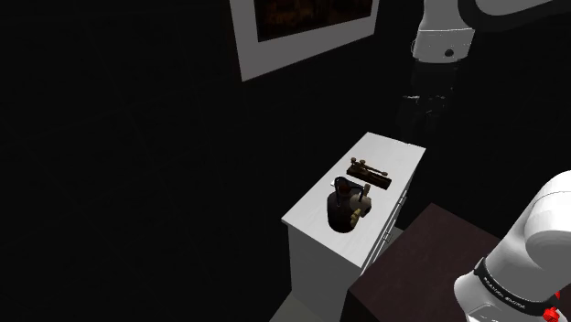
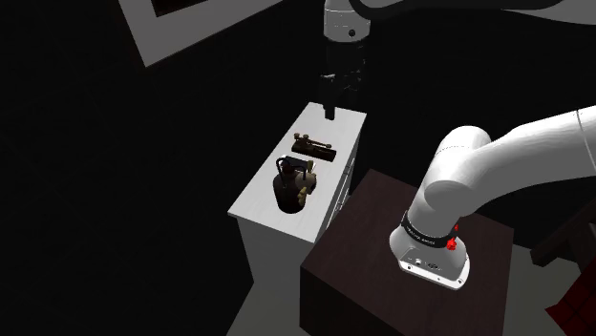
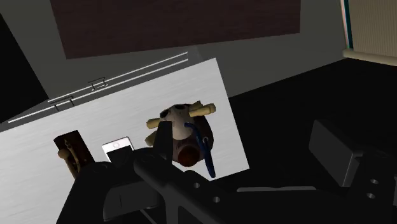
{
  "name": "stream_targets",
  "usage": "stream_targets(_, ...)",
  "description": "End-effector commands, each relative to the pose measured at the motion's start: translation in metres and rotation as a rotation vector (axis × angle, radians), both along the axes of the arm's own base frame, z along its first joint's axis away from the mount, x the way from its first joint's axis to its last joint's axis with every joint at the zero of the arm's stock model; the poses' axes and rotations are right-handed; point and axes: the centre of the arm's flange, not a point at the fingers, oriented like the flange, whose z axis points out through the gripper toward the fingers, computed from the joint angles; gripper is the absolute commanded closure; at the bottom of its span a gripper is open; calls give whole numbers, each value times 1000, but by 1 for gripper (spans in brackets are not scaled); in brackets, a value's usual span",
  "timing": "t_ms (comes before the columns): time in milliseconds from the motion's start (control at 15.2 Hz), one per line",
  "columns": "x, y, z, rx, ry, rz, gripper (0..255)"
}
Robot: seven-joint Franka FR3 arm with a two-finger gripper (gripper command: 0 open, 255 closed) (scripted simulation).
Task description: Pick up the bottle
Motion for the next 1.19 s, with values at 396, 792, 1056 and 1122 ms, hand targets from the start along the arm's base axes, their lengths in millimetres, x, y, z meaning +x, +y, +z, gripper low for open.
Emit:
stream_targets(396, 35, -9, -68, -4, -27, 91, 0)
stream_targets(792, 72, -15, -135, -8, -54, 182, 0)
stream_targets(1056, 98, -17, -179, -11, -72, 243, 0)
stream_targets(1122, 105, -18, -190, -12, -76, 258, 0)
